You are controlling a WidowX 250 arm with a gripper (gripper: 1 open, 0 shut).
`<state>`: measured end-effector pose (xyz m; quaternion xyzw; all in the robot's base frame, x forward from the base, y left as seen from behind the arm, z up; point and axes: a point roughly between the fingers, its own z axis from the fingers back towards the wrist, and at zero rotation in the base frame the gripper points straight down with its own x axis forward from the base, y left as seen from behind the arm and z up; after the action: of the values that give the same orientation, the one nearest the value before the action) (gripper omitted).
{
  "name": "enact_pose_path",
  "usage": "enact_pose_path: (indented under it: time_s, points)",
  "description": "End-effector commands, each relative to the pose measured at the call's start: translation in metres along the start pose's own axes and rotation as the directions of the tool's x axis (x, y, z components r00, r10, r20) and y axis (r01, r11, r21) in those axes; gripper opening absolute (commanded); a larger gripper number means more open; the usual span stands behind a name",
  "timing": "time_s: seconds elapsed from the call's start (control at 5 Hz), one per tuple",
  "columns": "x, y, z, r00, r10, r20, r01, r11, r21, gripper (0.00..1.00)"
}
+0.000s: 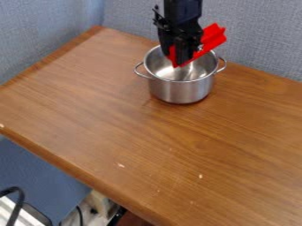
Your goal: Put the red object in the metal pot
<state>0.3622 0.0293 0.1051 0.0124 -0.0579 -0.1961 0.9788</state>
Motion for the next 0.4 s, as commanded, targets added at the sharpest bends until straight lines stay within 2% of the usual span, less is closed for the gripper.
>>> enact_pose_path:
  time_s: [0.0, 0.2]
  points:
    - [0.0075, 0.0118, 0.0225, 0.998, -0.001, 0.056, -0.002, 0.999, 0.043, 0.0]
    - [0.0084, 0.0151, 0.0244, 0.998, -0.02, 0.057, 0.017, 0.999, 0.051, 0.0]
